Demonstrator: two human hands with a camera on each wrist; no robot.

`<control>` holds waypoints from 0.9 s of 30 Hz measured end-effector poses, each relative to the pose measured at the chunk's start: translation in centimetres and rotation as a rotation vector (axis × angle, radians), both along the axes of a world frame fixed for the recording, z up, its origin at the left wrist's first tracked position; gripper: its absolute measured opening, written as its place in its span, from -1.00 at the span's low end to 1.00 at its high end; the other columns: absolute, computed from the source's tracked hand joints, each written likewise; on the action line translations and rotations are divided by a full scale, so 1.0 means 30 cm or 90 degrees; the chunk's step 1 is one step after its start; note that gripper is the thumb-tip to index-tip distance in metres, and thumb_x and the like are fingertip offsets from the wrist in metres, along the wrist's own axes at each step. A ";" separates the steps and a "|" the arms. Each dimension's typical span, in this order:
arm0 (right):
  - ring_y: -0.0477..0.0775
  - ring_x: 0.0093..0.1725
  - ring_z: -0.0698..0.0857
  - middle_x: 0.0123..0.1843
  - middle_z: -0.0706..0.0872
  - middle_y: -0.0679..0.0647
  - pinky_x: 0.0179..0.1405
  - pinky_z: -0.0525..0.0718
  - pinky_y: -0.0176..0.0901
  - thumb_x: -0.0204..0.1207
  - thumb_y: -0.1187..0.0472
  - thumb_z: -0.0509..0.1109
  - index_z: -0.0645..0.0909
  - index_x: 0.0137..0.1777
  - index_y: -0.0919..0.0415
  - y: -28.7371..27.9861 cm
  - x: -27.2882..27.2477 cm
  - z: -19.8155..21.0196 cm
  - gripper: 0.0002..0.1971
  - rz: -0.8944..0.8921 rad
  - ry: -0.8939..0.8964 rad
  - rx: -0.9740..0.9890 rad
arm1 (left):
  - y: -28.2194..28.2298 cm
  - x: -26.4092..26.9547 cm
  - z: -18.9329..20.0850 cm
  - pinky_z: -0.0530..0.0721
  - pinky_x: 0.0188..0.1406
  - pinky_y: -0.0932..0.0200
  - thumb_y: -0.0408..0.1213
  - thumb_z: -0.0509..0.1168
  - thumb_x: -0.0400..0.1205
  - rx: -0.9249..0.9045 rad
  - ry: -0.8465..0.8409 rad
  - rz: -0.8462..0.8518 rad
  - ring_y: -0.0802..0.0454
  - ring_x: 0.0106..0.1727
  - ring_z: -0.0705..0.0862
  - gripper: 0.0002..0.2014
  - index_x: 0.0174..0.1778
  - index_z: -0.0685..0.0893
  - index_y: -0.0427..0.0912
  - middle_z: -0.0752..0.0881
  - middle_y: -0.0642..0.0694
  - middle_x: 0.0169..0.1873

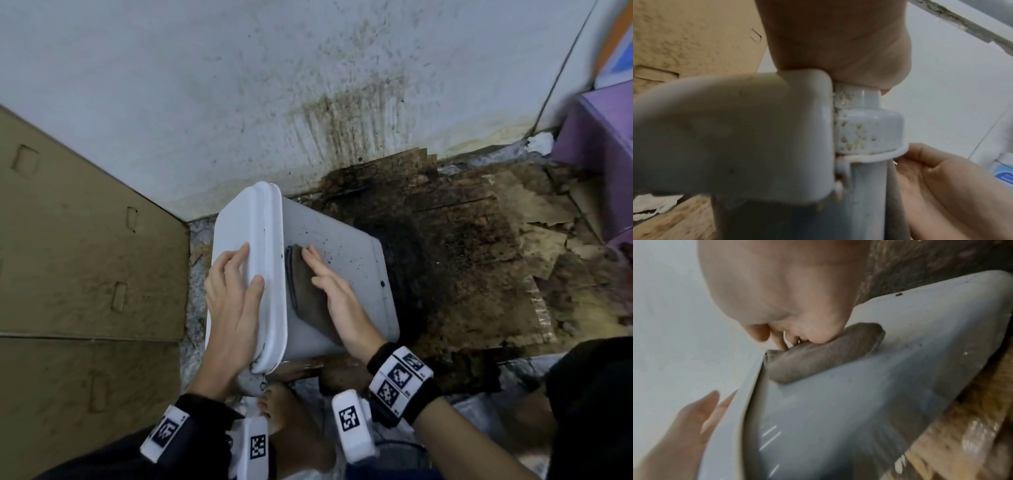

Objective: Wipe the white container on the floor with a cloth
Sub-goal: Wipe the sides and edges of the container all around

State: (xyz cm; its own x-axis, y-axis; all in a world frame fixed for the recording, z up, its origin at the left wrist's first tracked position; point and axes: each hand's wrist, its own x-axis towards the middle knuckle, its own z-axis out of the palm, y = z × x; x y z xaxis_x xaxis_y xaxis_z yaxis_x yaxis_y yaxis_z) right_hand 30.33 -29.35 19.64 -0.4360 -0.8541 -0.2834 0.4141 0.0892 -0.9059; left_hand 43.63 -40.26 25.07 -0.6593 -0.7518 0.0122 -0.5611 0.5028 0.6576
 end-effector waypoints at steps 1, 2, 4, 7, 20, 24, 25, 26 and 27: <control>-0.43 0.72 0.11 0.79 0.16 -0.27 0.77 -0.03 -0.31 0.82 0.28 0.06 0.28 0.76 0.00 0.008 -0.011 -0.006 -0.48 0.007 0.017 -0.005 | -0.002 0.002 0.001 0.08 0.67 0.04 0.32 -0.09 0.74 0.002 -0.001 0.002 0.35 0.59 0.12 -0.44 0.69 0.23 0.32 0.23 0.24 0.55; -0.45 0.72 0.08 0.80 0.14 -0.27 0.76 -0.04 -0.33 0.83 0.29 0.07 0.26 0.77 0.00 0.014 -0.014 -0.019 -0.48 0.020 0.058 -0.005 | -0.002 0.002 0.000 0.08 0.67 0.04 0.32 -0.09 0.74 0.001 -0.002 0.002 0.35 0.59 0.13 -0.43 0.69 0.24 0.31 0.24 0.24 0.55; -0.44 0.74 -0.05 0.82 0.02 -0.27 0.76 -0.11 -0.34 0.88 0.13 0.05 0.12 0.81 -0.03 0.018 -0.002 -0.038 -0.49 0.057 0.206 0.015 | 0.003 -0.004 -0.001 0.08 0.66 0.06 0.30 -0.08 0.76 -0.008 -0.002 -0.001 0.40 0.58 0.13 -0.42 0.71 0.25 0.28 0.23 0.27 0.53; -0.32 0.77 -0.24 0.84 -0.21 -0.23 0.78 -0.19 -0.20 0.85 -0.12 -0.07 -0.13 0.83 -0.04 0.021 0.033 -0.073 -0.39 0.091 0.463 0.060 | 0.012 -0.014 -0.005 0.10 0.64 0.08 0.27 -0.06 0.77 -0.027 -0.007 -0.005 0.61 0.53 0.05 -0.40 0.74 0.28 0.20 0.22 0.32 0.50; -0.31 0.79 -0.10 0.85 -0.05 -0.22 0.78 -0.07 -0.23 0.86 0.03 0.11 0.01 0.83 -0.04 0.014 0.036 -0.103 -0.41 -0.017 0.388 0.021 | 0.020 -0.020 -0.004 0.09 0.65 0.09 0.26 -0.04 0.77 -0.029 -0.003 -0.006 0.39 0.59 0.11 -0.40 0.75 0.28 0.19 0.23 0.25 0.56; -0.33 0.78 -0.03 0.84 0.05 -0.16 0.77 -0.02 -0.30 0.87 0.12 0.10 0.06 0.82 0.00 0.000 0.041 -0.098 -0.44 -0.043 0.388 0.024 | 0.020 -0.018 -0.008 0.07 0.65 0.09 0.25 -0.04 0.78 -0.027 -0.001 -0.007 0.39 0.60 0.09 -0.42 0.74 0.26 0.23 0.20 0.31 0.55; -0.32 0.78 0.00 0.83 0.08 -0.15 0.78 0.01 -0.28 0.87 0.14 0.10 0.07 0.82 0.02 -0.003 0.042 -0.101 -0.44 -0.049 0.389 0.029 | 0.020 -0.019 -0.011 0.06 0.66 0.09 0.25 -0.04 0.78 -0.025 -0.002 -0.007 0.37 0.61 0.09 -0.43 0.73 0.25 0.25 0.20 0.30 0.55; -0.30 0.78 0.05 0.83 0.11 -0.13 0.78 0.05 -0.25 0.87 0.15 0.09 0.10 0.82 0.04 -0.003 0.044 -0.099 -0.45 -0.055 0.389 0.033 | 0.021 -0.019 -0.010 0.06 0.65 0.10 0.25 -0.04 0.78 -0.024 0.000 -0.007 0.37 0.61 0.09 -0.44 0.72 0.25 0.27 0.21 0.30 0.55; -0.27 0.77 0.12 0.82 0.17 -0.12 0.78 0.12 -0.21 0.87 0.15 0.09 0.13 0.81 0.05 0.000 0.042 -0.097 -0.47 -0.064 0.385 0.035 | 0.022 -0.018 -0.009 0.05 0.65 0.12 0.26 -0.04 0.77 -0.026 0.002 -0.007 0.38 0.61 0.09 -0.45 0.71 0.24 0.29 0.21 0.31 0.54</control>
State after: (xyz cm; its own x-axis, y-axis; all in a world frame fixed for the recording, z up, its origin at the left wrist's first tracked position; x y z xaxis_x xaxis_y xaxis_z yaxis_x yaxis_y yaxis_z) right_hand 31.60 -29.35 16.72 -0.6114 -0.7914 -0.0037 -0.1626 0.1301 -0.9781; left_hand 43.08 -39.61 24.79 -0.6674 -0.7434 0.0451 -0.5535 0.5356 0.6379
